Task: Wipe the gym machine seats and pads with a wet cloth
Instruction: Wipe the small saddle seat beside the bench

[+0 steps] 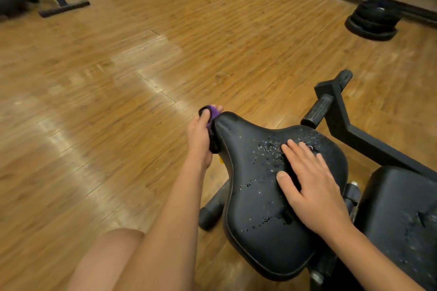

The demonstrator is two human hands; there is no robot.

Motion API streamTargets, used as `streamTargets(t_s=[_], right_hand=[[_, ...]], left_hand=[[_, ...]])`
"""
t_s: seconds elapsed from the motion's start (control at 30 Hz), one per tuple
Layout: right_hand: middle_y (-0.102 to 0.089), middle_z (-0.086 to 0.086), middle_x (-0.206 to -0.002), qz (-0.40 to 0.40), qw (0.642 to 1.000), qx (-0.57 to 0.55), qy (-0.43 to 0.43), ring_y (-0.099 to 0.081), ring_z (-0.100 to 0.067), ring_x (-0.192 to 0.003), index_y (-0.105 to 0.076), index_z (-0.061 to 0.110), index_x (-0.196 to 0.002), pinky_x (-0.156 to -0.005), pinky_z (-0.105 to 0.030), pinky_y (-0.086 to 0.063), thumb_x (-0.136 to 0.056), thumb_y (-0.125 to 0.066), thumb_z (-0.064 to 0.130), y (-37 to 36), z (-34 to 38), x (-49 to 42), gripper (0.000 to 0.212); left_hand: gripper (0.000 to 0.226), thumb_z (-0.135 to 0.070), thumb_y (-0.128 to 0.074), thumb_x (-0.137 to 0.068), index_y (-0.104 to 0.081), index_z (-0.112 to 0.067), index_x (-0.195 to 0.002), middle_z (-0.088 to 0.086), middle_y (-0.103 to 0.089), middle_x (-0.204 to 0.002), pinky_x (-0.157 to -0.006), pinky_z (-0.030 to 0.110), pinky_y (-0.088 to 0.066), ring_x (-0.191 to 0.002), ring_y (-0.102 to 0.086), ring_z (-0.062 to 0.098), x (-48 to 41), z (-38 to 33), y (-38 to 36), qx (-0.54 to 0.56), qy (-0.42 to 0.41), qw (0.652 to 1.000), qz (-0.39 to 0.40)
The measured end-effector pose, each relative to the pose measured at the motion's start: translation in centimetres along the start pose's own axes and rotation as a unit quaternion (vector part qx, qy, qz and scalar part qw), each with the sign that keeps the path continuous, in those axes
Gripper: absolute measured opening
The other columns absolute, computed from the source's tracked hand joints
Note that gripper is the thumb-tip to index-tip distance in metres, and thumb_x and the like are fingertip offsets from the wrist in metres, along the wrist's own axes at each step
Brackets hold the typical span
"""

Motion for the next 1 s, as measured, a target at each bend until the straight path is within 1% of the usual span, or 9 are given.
streamTargets(t_s=[0.13, 0.2, 0.33, 0.5, 0.7, 0.8, 0.87, 0.93, 1.0], right_hand=[[-0.015, 0.02, -0.161, -0.009, 1.0, -0.007, -0.013, 0.0, 0.006, -0.147, -0.025, 0.034, -0.154, -0.124, -0.039, -0.007, -0.095, -0.023, 0.06, 0.2, -0.7, 0.2, 0.065], [-0.016, 0.019, -0.161, -0.009, 1.0, -0.007, -0.01, 0.0, 0.006, -0.147, -0.025, 0.034, -0.154, -0.124, -0.039, -0.007, -0.095, -0.023, 0.06, -0.1, -0.4, -0.2, 0.065], [-0.017, 0.019, -0.161, -0.004, 1.0, -0.013, -0.002, 0.0, 0.006, -0.147, -0.026, 0.033, -0.154, -0.124, -0.039, -0.007, -0.095, -0.024, 0.059, -0.6, -0.1, -0.2, 0.064], [-0.016, 0.018, -0.161, -0.005, 1.0, -0.009, 0.001, 0.0, 0.006, -0.147, -0.026, 0.032, -0.154, -0.124, -0.033, -0.003, -0.095, -0.025, 0.058, -0.4, 0.1, -0.2, 0.065], [-0.017, 0.018, -0.161, -0.01, 1.0, -0.009, 0.001, -0.001, 0.005, -0.148, -0.027, 0.031, -0.154, -0.124, -0.035, -0.004, -0.095, -0.024, 0.059, -0.1, 0.0, -0.1, 0.066], [-0.017, 0.017, -0.161, -0.011, 1.0, -0.004, 0.001, -0.002, 0.004, -0.148, -0.027, 0.031, -0.154, -0.124, -0.034, -0.003, -0.095, -0.024, 0.059, 0.1, -0.3, -0.3, 0.065], [-0.019, 0.016, -0.161, -0.011, 1.0, -0.003, 0.0, -0.003, 0.003, -0.148, -0.027, 0.031, -0.154, -0.124, -0.033, -0.003, -0.095, -0.024, 0.059, 0.1, -0.3, -0.4, 0.066], [-0.02, 0.015, -0.161, -0.012, 1.0, -0.006, 0.0, -0.004, 0.003, -0.148, -0.028, 0.031, -0.154, -0.123, -0.033, -0.003, -0.094, -0.024, 0.059, -0.1, 0.0, -0.2, 0.066], [-0.02, 0.016, -0.161, -0.011, 1.0, -0.012, 0.0, -0.004, 0.003, -0.148, -0.028, 0.031, -0.154, -0.123, -0.033, -0.003, -0.094, -0.024, 0.059, -0.3, 0.3, -0.1, 0.066]], left_hand=[[0.021, -0.023, -0.05, -0.104, -0.07, -0.016, -0.105, -0.003, -0.076, -0.106, -0.063, 0.016, -0.045, -0.064, -0.053, 0.01, 1.6, -3.8, -3.1, -0.169, -0.157, 0.97, 0.073], [0.021, -0.024, -0.051, -0.103, -0.07, -0.017, -0.099, -0.002, -0.076, -0.106, -0.071, 0.022, -0.049, -0.077, -0.061, 0.015, -0.1, -4.5, -4.9, -0.251, -0.118, 0.953, 0.123], [0.023, -0.016, -0.05, -0.104, -0.063, -0.001, -0.116, 0.018, -0.071, -0.117, -0.103, 0.046, -0.048, -0.106, -0.066, 0.027, -2.5, -2.9, -4.1, -0.228, 0.047, 0.962, 0.14], [0.02, -0.024, -0.054, -0.091, -0.068, -0.034, -0.101, -0.003, -0.072, -0.096, -0.087, 0.041, -0.051, -0.09, -0.065, 0.016, -0.2, -5.6, -2.5, -0.279, -0.186, 0.942, 0.012], [0.034, -0.037, -0.06, -0.091, -0.066, -0.024, -0.121, -0.009, -0.064, -0.126, -0.103, 0.019, -0.042, -0.119, -0.056, 0.002, 3.6, -4.1, -3.2, -0.331, -0.278, 0.896, 0.099], [0.021, -0.027, -0.052, -0.099, -0.07, -0.031, -0.111, -0.009, -0.07, -0.115, -0.092, 0.028, -0.05, -0.108, -0.063, 0.006, 1.3, -3.8, -2.5, -0.3, -0.216, 0.926, 0.073], [0.027, -0.025, -0.048, -0.101, -0.073, -0.029, -0.095, 0.0, -0.074, -0.1, -0.065, 0.033, -0.053, -0.079, -0.067, 0.018, -0.8, -2.5, -1.4, -0.267, -0.089, 0.957, 0.068], [0.03, -0.024, -0.048, -0.1, -0.072, -0.024, -0.082, 0.009, -0.069, -0.081, -0.047, 0.031, -0.038, -0.056, -0.053, 0.024, -1.6, -1.4, 0.0, -0.256, 0.004, 0.965, 0.066], [0.029, -0.025, -0.048, -0.1, -0.074, -0.023, -0.086, 0.004, -0.066, -0.072, -0.043, 0.025, -0.033, -0.052, -0.05, 0.02, -1.3, -2.0, 0.7, -0.264, -0.017, 0.964, 0.038]])
Point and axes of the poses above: each hand's wrist, its own x-axis away from the middle knuckle, its own y-axis out of the back of the hand, z = x × y, the point moved 10 cm from there along -x, towards the middle knuckle
